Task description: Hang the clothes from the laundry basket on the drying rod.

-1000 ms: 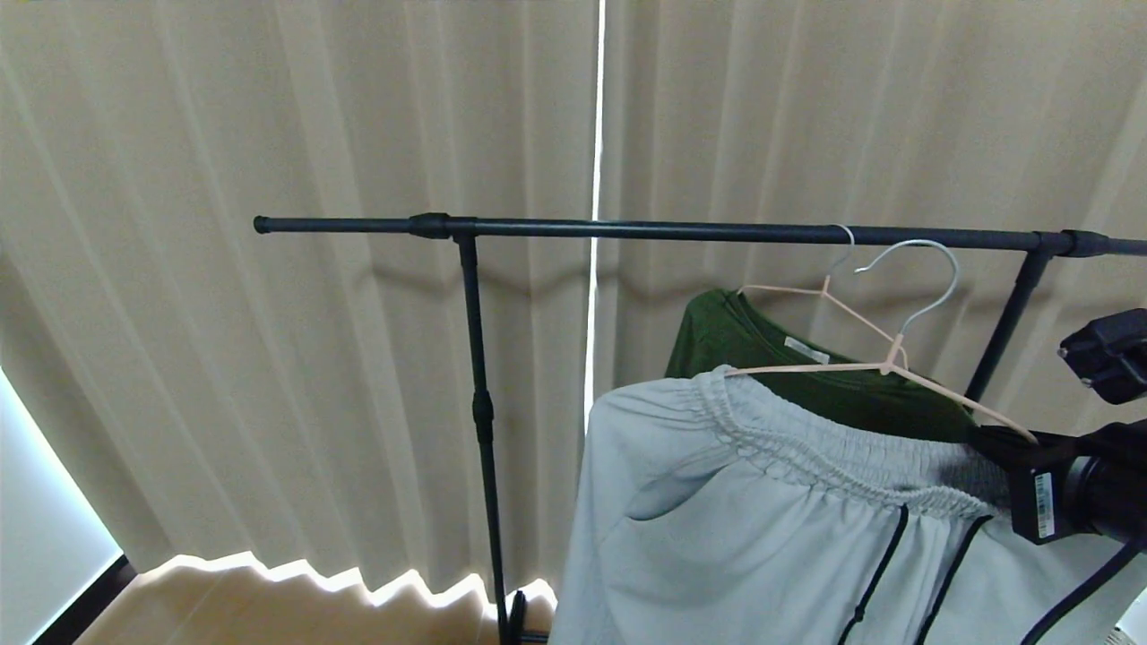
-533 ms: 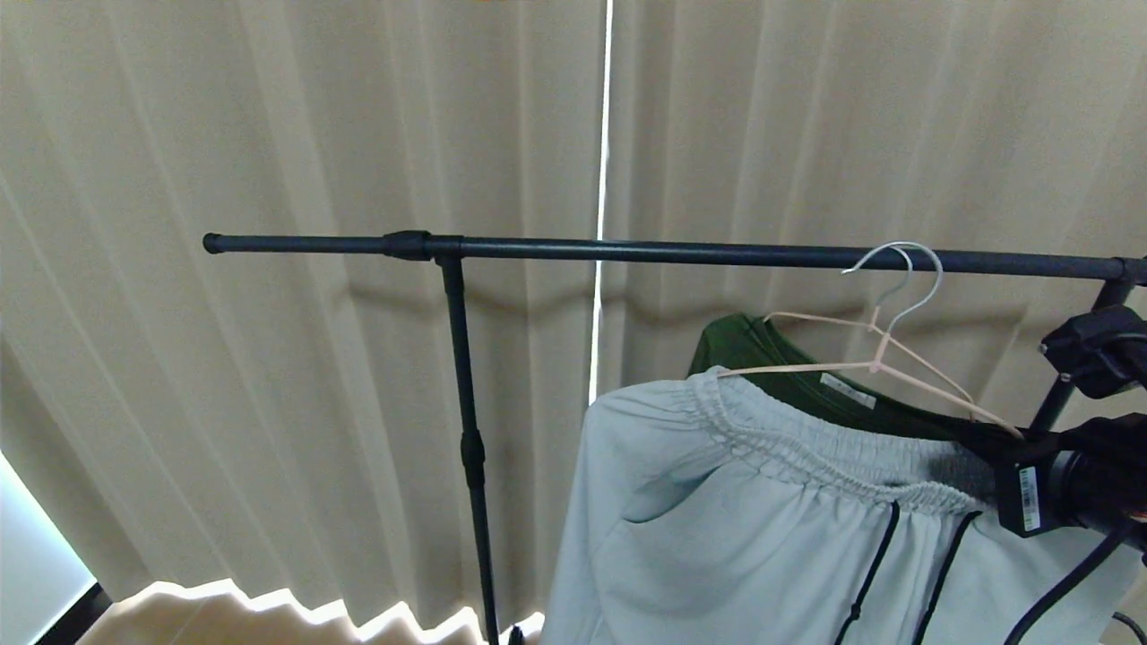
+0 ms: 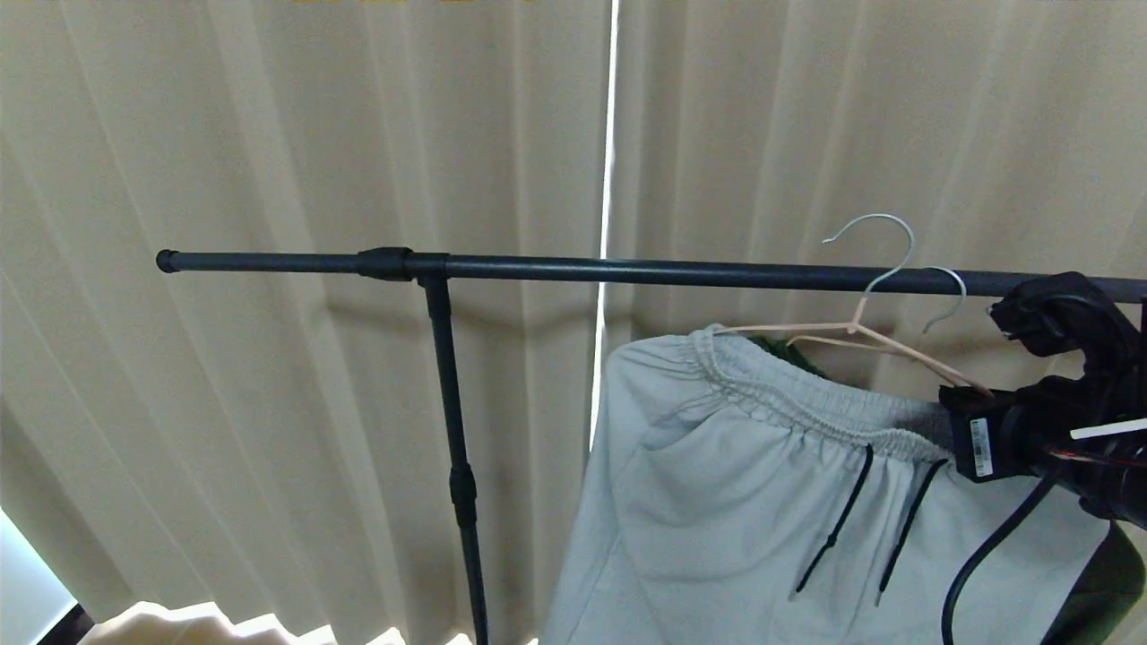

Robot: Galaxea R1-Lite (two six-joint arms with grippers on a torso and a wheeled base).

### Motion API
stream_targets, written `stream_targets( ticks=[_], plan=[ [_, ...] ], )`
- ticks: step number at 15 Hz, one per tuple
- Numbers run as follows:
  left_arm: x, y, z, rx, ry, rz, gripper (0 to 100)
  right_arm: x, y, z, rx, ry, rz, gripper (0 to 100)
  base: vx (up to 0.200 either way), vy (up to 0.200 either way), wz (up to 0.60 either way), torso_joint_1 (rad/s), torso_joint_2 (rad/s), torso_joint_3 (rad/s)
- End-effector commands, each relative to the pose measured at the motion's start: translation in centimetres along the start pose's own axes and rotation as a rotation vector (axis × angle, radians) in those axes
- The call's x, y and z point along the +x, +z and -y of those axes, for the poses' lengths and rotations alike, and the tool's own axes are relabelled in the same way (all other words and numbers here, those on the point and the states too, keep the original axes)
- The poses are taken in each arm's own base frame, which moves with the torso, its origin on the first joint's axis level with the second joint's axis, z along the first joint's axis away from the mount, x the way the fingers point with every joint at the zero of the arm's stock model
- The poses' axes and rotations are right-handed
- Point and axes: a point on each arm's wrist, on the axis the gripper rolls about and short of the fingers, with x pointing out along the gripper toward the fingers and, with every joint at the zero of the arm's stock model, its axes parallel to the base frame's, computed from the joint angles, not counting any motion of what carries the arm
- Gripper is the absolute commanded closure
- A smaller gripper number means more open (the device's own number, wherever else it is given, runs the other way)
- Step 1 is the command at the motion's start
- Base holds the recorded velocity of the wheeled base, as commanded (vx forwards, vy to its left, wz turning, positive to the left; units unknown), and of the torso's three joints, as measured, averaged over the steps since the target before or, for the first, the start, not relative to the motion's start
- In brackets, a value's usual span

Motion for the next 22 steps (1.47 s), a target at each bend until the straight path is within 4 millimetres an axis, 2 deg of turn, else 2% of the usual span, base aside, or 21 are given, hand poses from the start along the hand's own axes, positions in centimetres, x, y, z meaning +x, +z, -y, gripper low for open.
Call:
stream_targets(
  ticks=[1, 5, 8, 15, 22],
  plan=[
    [0.0, 0.0, 0.0, 0.000, 0.000, -0.001, 0, 1.5, 0.3, -0.7, -0.024, -0.013, -0.030, 100, 0.000, 0.000, 0.00, 0.000, 0.00, 0.000],
    [0.0, 0.0, 0.0, 0.000, 0.000, -0.001, 0, 3.5, 1.0, -1.6, -0.049, -0.066, -0.053, 100, 0.000, 0.000, 0.00, 0.000, 0.00, 0.000],
    [0.0, 0.0, 0.0, -0.003, 0.002, -0.001, 0, 4.5, 0.5, -2.0, -0.089, -0.069, -0.086, 100, 0.000, 0.000, 0.00, 0.000, 0.00, 0.000],
    [0.0, 0.0, 0.0, -0.006, 0.003, -0.002, 0, 5.1, 0.0, -2.6, -0.101, -0.066, -0.107, 100, 0.000, 0.000, 0.00, 0.000, 0.00, 0.000],
    [0.0, 0.0, 0.0, -0.006, 0.002, -0.001, 0, 4.6, -0.4, -4.6, -0.141, 0.003, -0.103, 100, 0.000, 0.000, 0.00, 0.000, 0.00, 0.000]
  ],
)
